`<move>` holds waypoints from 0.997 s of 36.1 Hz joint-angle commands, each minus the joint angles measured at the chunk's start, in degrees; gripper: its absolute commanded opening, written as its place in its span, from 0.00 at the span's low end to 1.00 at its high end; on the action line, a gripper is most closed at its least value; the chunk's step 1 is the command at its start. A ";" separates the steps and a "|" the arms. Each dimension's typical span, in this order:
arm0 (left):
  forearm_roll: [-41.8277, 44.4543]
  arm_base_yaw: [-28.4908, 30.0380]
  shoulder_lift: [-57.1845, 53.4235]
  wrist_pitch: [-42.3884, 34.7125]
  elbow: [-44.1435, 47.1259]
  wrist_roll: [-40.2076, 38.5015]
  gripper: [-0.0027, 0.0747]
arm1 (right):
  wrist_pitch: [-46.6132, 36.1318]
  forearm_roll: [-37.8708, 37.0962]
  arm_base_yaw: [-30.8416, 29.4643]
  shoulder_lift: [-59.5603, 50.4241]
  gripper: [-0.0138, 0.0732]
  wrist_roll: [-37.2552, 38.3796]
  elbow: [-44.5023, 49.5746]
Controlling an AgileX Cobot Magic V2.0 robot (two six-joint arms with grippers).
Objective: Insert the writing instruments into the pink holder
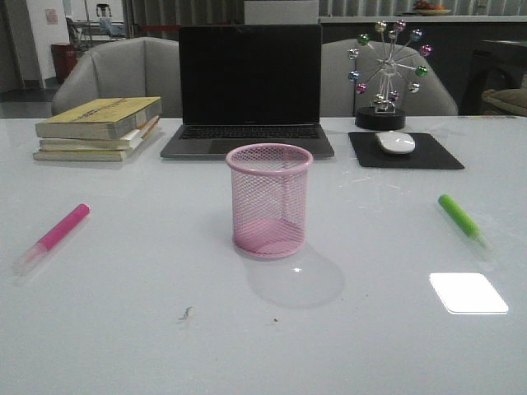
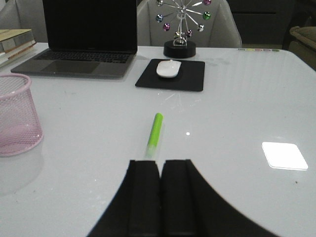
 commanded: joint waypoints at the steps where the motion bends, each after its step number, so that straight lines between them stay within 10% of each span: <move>1: -0.63 -0.48 -1.18 -14.07 0.06 -0.25 0.15 | -9.81 0.77 -0.04 -0.95 0.22 -0.12 0.08; 11: -0.63 -0.48 -1.18 -18.85 -6.40 -0.25 0.15 | -33.17 1.80 -0.04 -0.95 0.22 -0.12 -4.46; 36: 8.53 -0.48 25.36 -1.01 -35.54 -0.25 0.15 | -6.09 -3.35 -0.04 23.62 0.22 -0.12 -36.33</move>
